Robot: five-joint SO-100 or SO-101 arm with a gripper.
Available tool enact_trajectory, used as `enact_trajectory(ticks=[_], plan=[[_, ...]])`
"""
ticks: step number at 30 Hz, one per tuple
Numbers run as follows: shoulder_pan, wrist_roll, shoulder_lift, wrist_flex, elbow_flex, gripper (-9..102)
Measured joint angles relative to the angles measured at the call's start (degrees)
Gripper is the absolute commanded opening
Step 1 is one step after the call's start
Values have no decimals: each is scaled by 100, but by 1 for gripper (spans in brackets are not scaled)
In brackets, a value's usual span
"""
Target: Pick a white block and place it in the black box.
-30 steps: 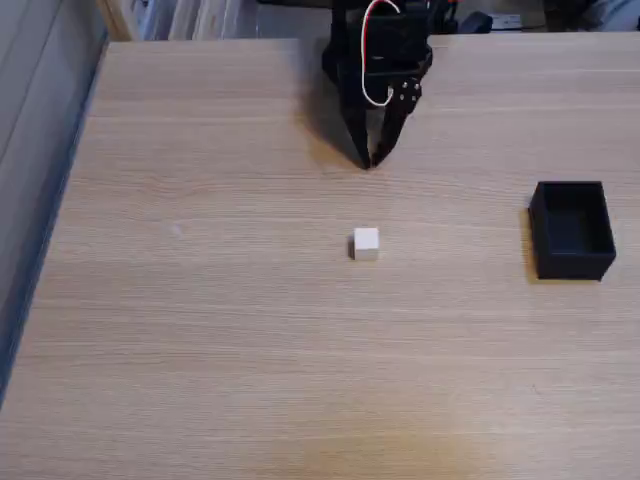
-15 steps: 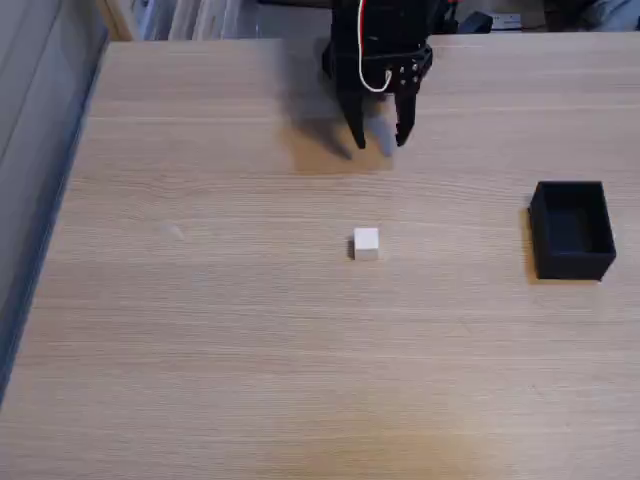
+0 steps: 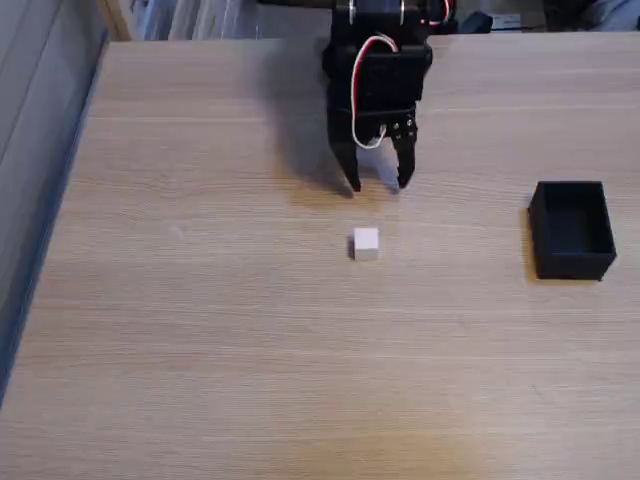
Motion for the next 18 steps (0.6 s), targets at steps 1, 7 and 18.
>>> enact_trajectory(ticks=[1,7,18], plan=[[9,18,-193,-62,-123,26],[18,26,-1072,-510,-738,27],[176,26,-2206,-765,-1600,27]])
